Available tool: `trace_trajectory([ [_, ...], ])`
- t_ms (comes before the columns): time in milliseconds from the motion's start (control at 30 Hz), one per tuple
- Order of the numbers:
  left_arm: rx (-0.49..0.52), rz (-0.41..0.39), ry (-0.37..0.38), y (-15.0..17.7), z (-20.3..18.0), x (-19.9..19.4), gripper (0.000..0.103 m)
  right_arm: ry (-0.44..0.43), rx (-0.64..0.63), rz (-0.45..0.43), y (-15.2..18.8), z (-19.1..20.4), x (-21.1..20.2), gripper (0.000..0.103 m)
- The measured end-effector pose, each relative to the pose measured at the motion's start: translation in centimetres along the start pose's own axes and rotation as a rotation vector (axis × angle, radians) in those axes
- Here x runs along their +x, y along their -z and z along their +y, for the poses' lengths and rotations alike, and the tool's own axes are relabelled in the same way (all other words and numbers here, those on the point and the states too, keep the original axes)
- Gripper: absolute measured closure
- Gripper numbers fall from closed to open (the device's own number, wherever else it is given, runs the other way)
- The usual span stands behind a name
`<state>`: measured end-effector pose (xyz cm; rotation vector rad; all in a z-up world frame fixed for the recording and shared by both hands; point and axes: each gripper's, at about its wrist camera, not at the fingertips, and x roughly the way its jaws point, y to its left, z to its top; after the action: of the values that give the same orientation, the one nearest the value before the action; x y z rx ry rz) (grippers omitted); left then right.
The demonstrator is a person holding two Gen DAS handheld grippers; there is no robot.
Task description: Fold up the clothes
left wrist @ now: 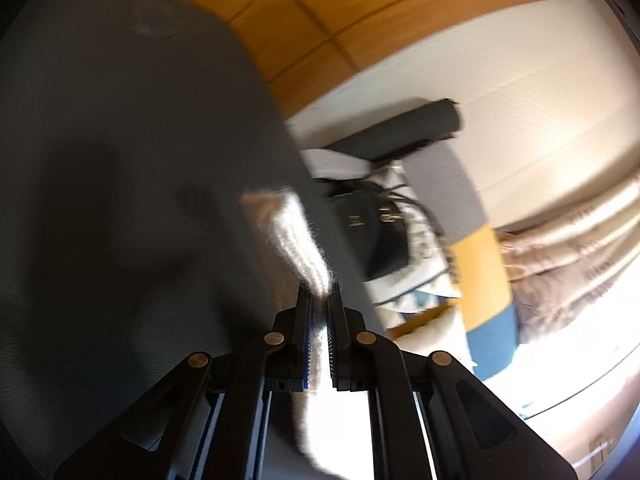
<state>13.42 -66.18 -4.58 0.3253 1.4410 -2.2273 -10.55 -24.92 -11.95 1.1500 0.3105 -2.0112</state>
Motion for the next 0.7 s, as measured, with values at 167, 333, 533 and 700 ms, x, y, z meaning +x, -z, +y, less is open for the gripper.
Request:
trace_trajectory([
  [167,0.142,0.022,0.097,0.5,-6.3,-0.3,0.097,-0.036,0.045,-0.022,-0.1,-0.8,-0.9,0.081],
  [333,0.285,0.088,0.188,3.0,-12.6,0.3,0.097,-0.122,0.138,-0.127,0.1,-2.7,-4.2,0.081],
  [533,0.441,0.209,0.318,10.0,-20.3,1.4,0.097,-0.102,0.252,-0.178,2.0,-7.4,-8.7,0.081],
  [700,0.570,0.335,0.387,18.4,-26.8,3.7,0.097,-0.069,0.401,-0.195,6.2,-13.4,-11.6,0.081],
])
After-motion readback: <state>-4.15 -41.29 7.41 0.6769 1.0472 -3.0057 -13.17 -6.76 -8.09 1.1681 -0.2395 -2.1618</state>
